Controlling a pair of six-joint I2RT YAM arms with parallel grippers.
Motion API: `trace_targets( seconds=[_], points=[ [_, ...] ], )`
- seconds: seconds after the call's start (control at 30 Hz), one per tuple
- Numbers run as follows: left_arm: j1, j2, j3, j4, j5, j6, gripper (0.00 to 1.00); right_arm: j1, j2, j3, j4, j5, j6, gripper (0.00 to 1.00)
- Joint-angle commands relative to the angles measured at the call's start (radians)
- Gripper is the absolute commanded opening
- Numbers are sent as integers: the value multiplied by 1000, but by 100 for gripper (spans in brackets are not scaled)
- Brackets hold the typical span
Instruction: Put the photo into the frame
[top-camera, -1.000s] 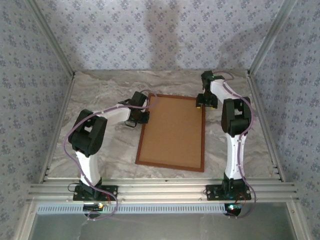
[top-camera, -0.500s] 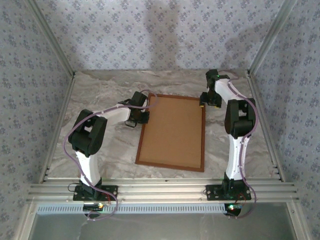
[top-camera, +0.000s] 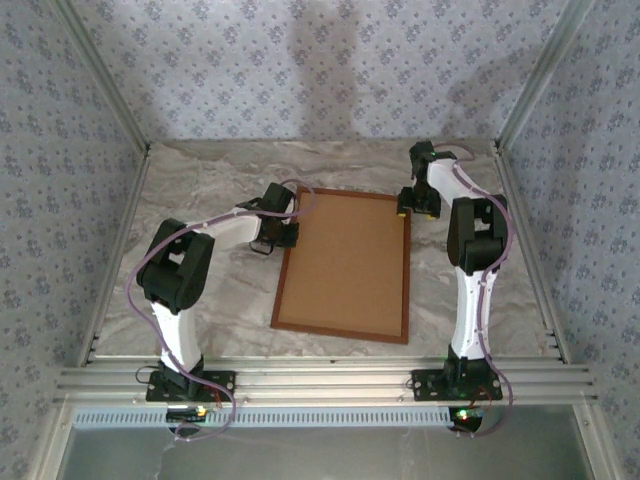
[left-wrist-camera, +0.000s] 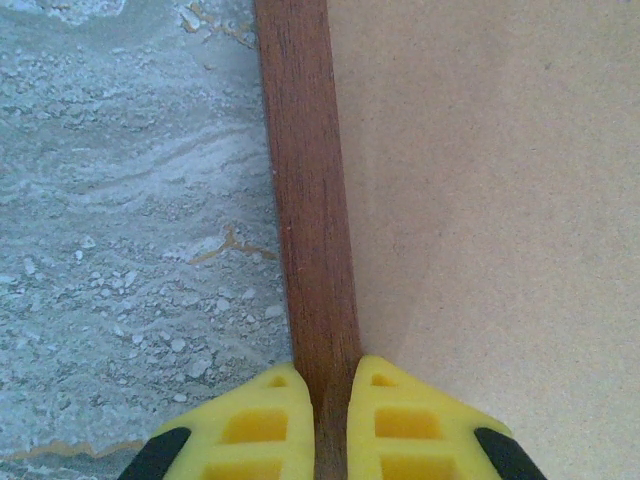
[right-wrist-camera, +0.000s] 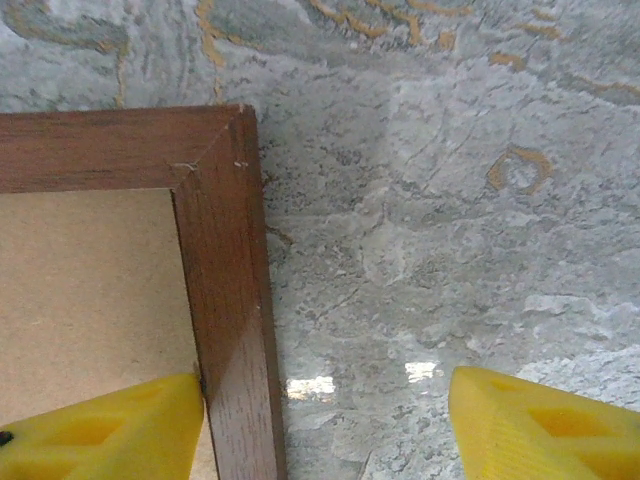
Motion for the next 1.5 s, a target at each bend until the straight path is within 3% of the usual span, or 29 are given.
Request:
trace_targets(
  seconds=[0.0,0.53,0.77,0.93,1.2,1.47],
  points=[
    [-9,69,-32,-148,-3,24,5,3,44,20,-44,3,-3,67],
    [-8,60,-37,-146,-4,24,5,45,145,102,-146,70,-6,69],
    [-7,57,-41,-146,-9,23,5,45,151,119,-141,14,10,69],
    [-1,57,-42,-148,-14,17,5,18,52,89,-74,-64,35,69],
    [8,52,-39,-146,-15,7,4,-32,-145,23,-42,-17,40,69],
    [15,45,-36,-145,-17,-1,5,-49,-330,-207,46,-33,92,71]
  ],
)
